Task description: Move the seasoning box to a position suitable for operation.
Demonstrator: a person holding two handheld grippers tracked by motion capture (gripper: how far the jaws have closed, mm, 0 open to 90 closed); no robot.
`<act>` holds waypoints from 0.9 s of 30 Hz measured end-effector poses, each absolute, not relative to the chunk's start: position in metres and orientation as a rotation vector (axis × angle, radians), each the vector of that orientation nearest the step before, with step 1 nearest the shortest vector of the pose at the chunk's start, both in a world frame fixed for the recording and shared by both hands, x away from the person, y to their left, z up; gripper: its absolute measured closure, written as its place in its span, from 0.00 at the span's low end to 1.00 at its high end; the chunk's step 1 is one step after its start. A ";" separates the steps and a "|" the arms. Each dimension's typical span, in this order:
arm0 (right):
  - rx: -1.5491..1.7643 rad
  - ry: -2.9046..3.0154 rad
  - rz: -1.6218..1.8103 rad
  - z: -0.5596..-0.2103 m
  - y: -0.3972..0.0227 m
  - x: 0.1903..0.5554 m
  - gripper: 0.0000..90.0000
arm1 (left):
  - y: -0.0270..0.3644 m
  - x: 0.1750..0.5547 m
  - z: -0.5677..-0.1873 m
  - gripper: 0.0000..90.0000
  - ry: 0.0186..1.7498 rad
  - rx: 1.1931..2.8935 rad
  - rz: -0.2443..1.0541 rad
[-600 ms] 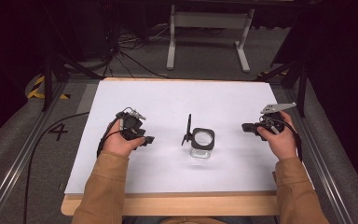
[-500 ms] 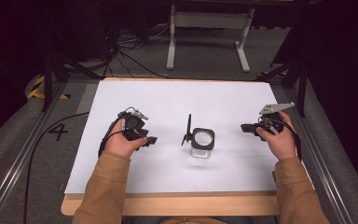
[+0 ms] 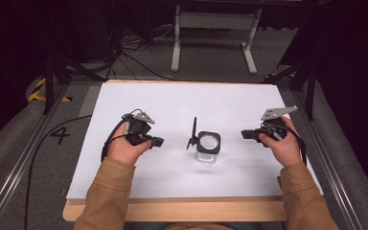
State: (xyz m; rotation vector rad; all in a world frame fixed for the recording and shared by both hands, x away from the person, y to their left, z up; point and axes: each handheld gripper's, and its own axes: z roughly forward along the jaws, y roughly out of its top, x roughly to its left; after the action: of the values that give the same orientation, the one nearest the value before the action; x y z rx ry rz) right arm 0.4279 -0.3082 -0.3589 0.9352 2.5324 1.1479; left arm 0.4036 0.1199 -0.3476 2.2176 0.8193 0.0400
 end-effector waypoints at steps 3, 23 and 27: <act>0.932 2.546 1.152 -0.361 -0.306 0.428 1.00 | 0.116 0.401 -0.345 1.00 0.793 2.218 0.032; 0.798 2.718 1.080 -0.384 -0.262 0.424 1.00 | 0.075 0.396 -0.357 1.00 0.660 2.300 -0.066; 0.793 2.715 1.073 -0.386 -0.257 0.424 1.00 | 0.075 0.397 -0.359 1.00 0.658 2.316 -0.072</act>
State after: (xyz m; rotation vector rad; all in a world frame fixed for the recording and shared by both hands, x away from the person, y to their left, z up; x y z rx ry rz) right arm 0.4239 -0.2573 -0.3857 0.7935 2.7145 1.0730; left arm 0.3970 0.0747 -0.3587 2.3156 0.6578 -0.0723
